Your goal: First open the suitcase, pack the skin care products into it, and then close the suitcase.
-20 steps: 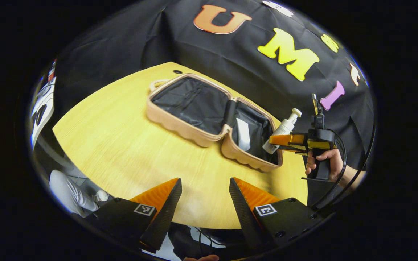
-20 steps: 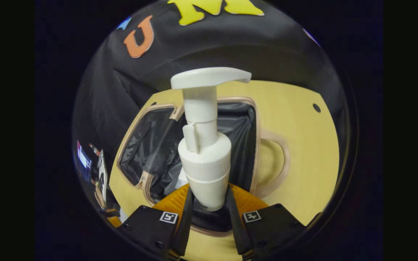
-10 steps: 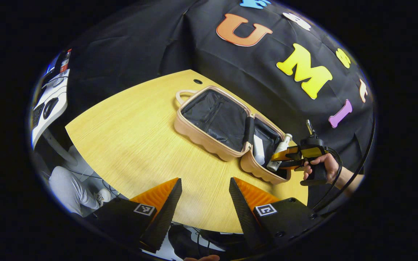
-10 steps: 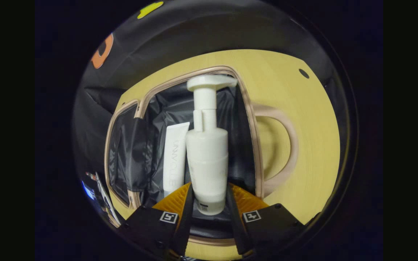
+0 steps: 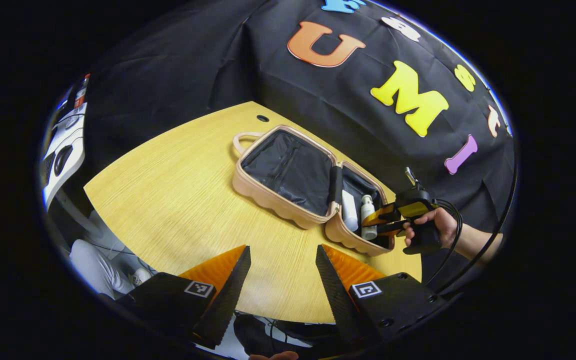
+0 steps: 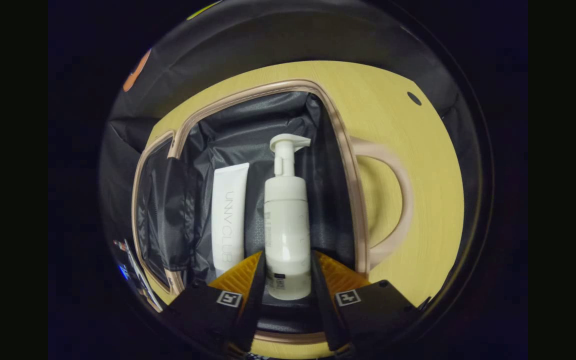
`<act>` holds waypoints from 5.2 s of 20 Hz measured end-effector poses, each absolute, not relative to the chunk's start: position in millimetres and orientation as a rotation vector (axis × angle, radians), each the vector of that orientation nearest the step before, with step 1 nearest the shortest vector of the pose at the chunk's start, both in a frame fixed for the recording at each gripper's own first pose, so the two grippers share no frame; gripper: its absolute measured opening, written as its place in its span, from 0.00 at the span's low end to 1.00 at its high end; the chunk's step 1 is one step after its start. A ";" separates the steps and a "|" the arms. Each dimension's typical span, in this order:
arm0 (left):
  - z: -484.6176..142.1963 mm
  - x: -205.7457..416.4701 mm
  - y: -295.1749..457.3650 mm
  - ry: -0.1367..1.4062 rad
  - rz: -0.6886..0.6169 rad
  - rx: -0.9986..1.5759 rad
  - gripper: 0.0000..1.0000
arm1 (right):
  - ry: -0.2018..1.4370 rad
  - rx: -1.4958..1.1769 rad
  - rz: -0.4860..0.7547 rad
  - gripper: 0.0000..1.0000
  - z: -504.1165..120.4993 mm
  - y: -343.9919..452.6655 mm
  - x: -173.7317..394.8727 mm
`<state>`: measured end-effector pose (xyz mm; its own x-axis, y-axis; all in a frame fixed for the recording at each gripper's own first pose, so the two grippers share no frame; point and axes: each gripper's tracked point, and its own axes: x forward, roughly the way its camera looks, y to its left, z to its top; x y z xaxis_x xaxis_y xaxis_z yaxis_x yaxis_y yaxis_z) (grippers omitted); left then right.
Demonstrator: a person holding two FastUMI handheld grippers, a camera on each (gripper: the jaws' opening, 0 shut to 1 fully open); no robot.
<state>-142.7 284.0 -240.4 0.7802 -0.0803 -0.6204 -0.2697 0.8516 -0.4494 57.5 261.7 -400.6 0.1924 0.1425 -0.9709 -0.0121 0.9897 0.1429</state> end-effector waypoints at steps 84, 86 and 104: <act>-290.5 106.6 -71.8 0.700 -0.285 0.283 0.20 | 0.449 0.080 -0.163 0.82 -88.1 -122.1 -70.0; -279.9 99.3 -82.6 0.696 -0.315 0.257 0.48 | 0.438 0.066 -0.125 0.83 -86.0 -113.9 -57.5; 57.8 43.5 70.8 -0.012 0.036 0.052 0.99 | 0.089 0.054 0.195 0.83 32.9 67.2 48.1</act>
<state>43.5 70.8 57.8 0.9993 0.0358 0.0128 -0.0364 0.9980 0.0513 48.1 67.2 32.9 0.9772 0.1955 -0.0826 -0.1908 0.9797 0.0623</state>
